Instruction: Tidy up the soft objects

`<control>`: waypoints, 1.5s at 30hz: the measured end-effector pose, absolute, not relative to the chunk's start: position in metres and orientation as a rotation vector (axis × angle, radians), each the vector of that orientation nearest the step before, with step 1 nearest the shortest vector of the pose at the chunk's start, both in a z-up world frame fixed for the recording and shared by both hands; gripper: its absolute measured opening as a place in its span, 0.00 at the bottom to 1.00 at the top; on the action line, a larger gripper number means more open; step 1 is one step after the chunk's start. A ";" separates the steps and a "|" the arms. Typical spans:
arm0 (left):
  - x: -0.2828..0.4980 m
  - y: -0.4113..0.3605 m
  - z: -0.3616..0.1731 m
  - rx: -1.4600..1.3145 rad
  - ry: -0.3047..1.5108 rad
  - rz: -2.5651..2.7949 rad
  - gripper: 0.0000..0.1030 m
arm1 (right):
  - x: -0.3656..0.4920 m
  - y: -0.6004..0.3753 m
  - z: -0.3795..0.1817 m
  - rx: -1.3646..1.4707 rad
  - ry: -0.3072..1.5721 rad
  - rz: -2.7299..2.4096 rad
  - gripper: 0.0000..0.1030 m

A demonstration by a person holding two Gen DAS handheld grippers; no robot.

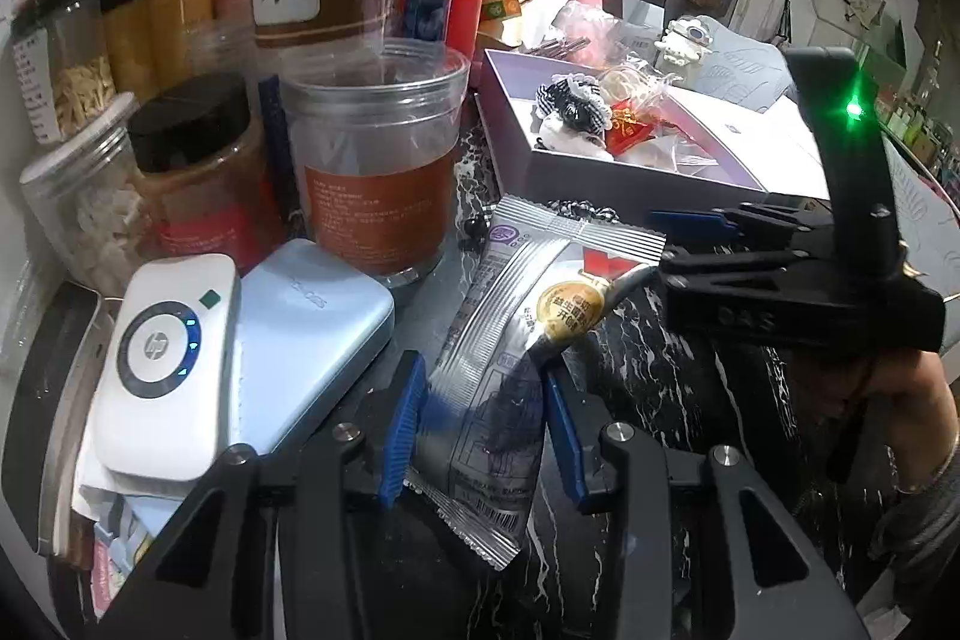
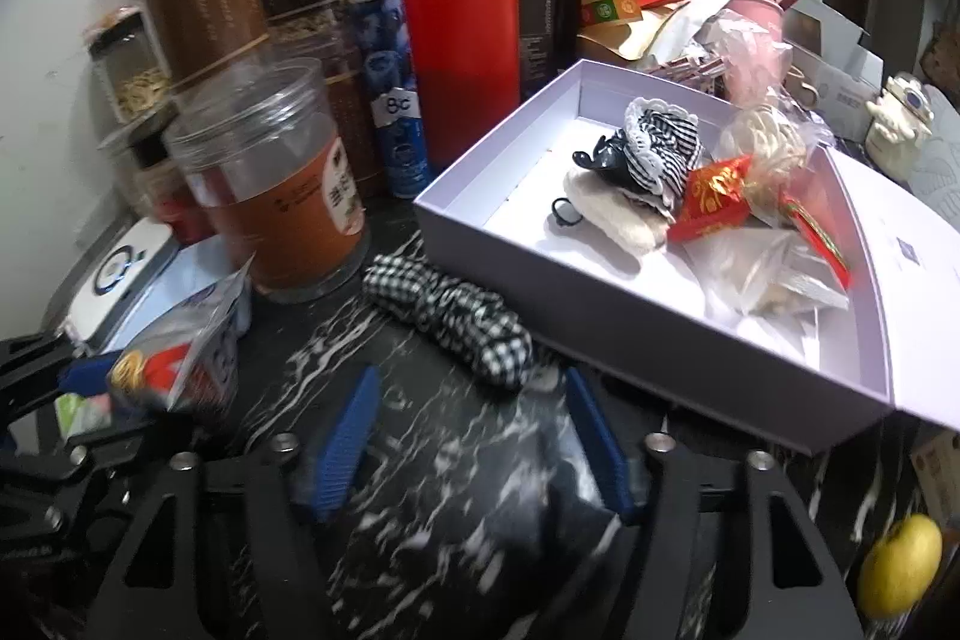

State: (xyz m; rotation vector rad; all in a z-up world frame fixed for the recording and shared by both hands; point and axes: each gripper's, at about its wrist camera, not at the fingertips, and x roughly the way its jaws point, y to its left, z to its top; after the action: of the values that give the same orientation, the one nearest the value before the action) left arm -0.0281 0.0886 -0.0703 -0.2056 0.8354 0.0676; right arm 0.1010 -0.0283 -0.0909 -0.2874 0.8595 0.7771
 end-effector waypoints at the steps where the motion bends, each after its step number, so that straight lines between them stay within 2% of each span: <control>1: -0.026 0.089 -0.071 -0.208 0.839 0.067 0.38 | 0.103 -0.027 -0.092 -0.285 0.864 0.778 0.53; 3: -0.024 0.090 -0.072 -0.207 0.841 0.069 0.38 | 0.108 -0.024 -0.094 -0.269 0.868 0.790 0.45; 5: -0.022 0.090 -0.072 -0.201 0.841 0.075 0.38 | 0.111 -0.021 -0.098 -0.277 0.870 0.783 0.28; 6: -0.022 0.090 -0.073 -0.198 0.840 0.079 0.38 | 0.112 -0.020 -0.099 -0.285 0.874 0.779 0.24; 7: -0.021 0.090 -0.072 -0.200 0.840 0.080 0.38 | 0.113 -0.020 -0.100 -0.289 0.875 0.777 0.14; 12: -0.026 0.085 -0.072 -0.199 0.848 0.078 0.38 | 0.108 -0.031 -0.099 -0.284 0.873 0.762 0.07; 31: -0.051 0.032 -0.073 -0.129 0.901 -0.030 0.38 | -0.008 -0.154 -0.083 -0.161 0.926 0.580 0.07; 40: -0.058 0.017 -0.075 -0.075 0.940 -0.064 0.38 | -0.051 -0.169 -0.091 -0.085 0.975 0.591 0.07; 42: -0.056 0.014 -0.078 -0.052 0.951 -0.066 0.38 | -0.052 -0.170 -0.092 -0.081 0.967 0.584 0.11; 43: -0.055 0.012 -0.081 -0.041 0.961 -0.061 0.38 | -0.051 -0.170 -0.092 -0.085 0.964 0.576 0.20; 44: -0.053 0.011 -0.084 -0.036 0.965 -0.056 0.40 | -0.050 -0.169 -0.092 -0.094 0.957 0.561 0.34; 45: -0.051 0.011 -0.086 -0.039 0.970 -0.056 0.40 | -0.049 -0.169 -0.092 -0.102 0.950 0.553 0.43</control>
State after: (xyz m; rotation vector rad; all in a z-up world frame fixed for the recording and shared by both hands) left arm -0.0510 0.0105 -0.0863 -0.0395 0.9704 -0.0564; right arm -0.0487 -0.1686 -0.0917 -0.1016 0.9504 0.5529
